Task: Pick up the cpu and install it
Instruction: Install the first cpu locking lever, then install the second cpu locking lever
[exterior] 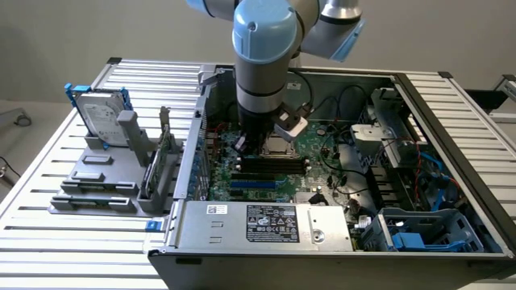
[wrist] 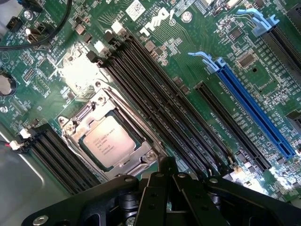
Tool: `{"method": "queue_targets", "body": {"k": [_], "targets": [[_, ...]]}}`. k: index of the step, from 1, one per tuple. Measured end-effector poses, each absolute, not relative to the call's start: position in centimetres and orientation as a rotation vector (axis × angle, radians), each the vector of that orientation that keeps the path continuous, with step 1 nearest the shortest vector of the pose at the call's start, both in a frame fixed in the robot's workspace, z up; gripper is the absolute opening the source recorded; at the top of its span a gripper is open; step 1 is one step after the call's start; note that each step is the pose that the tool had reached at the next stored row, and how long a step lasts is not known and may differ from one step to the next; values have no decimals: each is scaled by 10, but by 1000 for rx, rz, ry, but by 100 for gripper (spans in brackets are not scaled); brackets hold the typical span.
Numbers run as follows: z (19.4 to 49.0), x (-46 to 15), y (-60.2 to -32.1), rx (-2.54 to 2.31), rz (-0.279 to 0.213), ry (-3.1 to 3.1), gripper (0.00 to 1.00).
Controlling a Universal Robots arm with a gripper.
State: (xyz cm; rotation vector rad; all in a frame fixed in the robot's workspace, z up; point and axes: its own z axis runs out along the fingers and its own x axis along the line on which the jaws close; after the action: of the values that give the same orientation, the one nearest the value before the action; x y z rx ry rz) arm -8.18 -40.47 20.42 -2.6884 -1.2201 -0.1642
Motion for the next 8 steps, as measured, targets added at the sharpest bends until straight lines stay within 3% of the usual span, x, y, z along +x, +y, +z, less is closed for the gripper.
{"method": "queue_targets", "body": {"k": [8], "targets": [[207,-81,-405,-2679,-163,-1242,11]]}}
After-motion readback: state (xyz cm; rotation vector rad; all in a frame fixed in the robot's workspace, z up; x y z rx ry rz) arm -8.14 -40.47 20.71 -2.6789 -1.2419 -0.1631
